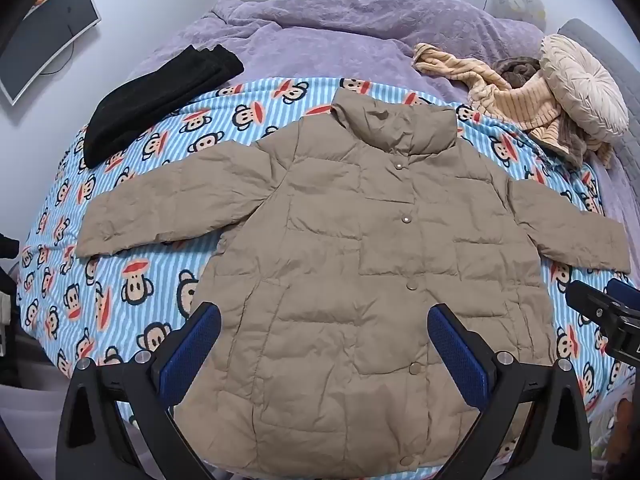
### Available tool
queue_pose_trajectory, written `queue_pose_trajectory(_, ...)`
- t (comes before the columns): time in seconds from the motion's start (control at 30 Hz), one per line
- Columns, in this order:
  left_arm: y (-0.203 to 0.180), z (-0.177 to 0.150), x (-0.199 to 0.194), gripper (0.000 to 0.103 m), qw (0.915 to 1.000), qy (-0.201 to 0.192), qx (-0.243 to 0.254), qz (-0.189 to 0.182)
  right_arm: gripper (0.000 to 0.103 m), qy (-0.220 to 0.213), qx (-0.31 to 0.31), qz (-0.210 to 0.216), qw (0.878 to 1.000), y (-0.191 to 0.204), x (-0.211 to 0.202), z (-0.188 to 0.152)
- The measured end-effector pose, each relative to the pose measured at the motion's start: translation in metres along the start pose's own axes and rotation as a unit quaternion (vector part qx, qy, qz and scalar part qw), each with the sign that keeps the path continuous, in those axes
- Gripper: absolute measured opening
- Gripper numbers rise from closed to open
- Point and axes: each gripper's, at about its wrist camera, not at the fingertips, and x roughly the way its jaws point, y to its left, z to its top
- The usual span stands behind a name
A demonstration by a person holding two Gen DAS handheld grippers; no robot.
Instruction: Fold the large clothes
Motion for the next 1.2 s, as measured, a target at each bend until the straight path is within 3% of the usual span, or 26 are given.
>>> queue_pose_trajectory(1.2,-0.0063,-0.0010,0.0013,0.103,0.9998,0.004,0.007,-0.017,0.103,-0.003,0.004,-0.006,1.000,-0.0006,0.0011,-0.0002)
